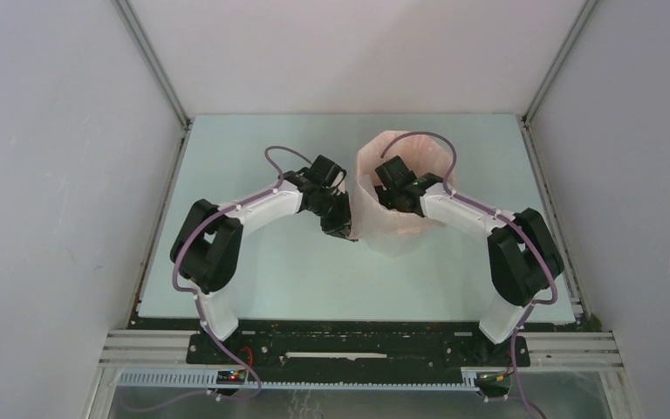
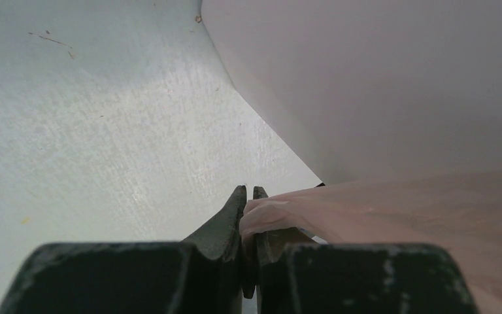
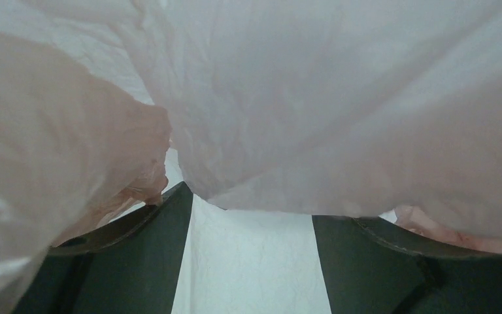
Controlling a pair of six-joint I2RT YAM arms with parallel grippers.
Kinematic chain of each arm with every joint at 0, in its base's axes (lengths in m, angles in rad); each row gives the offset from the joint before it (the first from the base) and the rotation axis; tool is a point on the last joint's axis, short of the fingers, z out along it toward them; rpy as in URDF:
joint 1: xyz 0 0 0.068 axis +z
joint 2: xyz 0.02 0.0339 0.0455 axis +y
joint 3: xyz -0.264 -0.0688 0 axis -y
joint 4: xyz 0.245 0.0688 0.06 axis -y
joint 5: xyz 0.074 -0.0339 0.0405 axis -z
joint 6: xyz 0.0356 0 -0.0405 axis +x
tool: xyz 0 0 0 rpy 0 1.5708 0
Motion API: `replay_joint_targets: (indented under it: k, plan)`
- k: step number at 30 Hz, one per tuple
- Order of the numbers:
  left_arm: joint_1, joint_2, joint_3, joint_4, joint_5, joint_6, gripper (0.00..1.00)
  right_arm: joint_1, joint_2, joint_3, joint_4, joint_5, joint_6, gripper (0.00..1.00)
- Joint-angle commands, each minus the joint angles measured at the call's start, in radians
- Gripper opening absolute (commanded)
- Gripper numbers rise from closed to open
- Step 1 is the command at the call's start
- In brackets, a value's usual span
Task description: Put the trash bags into the trash bin
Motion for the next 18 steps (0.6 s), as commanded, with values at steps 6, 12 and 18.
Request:
replay_joint_targets:
  k: [6,12,18]
  plan:
    - [-0.008,-0.035,0.041,0.013,0.008,0.021,0.12,0.004,-0.092,-0.022,-0.003,-0.011,0.037,0.77]
    - [-0.007,-0.029,0.062,-0.018,-0.016,0.061,0.13,0.002,-0.181,0.033,-0.076,-0.008,0.022,0.78]
    - [-0.006,-0.03,0.052,-0.021,-0.01,0.064,0.13,-0.001,-0.13,0.031,-0.086,0.012,0.018,0.79]
